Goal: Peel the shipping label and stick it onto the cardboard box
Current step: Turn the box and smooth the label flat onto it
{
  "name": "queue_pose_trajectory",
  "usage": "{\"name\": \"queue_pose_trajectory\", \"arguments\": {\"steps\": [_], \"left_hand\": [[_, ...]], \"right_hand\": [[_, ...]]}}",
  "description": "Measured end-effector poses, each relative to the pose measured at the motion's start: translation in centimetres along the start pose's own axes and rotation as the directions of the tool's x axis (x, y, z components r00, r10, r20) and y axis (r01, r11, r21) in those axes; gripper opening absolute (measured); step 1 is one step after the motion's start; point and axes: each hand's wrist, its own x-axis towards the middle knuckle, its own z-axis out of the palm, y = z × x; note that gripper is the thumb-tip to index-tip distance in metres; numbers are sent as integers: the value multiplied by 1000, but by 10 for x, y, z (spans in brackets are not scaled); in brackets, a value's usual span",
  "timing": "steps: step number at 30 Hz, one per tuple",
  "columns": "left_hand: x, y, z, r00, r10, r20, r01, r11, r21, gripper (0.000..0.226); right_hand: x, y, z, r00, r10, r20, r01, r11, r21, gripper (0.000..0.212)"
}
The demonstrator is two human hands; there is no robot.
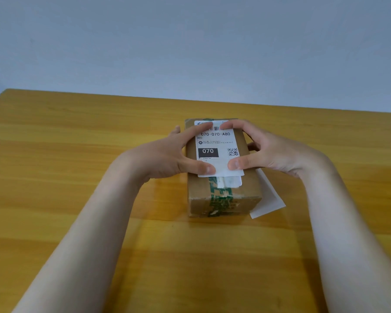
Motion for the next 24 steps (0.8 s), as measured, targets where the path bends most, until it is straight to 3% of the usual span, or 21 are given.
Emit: {"name": "queue_pose_trajectory", "arguments": {"steps": [9,24], "left_hand": [[-9,6,-3,996,-85,-13,85,995,50,125],[-10,-1,-8,999,-32,44,34,998,-51,145]], "right_hand": [[0,3,-1,999,22,39,-19,996,-92,115],[-2,6,-4,995,22,95,-11,993,-116,129]]}}
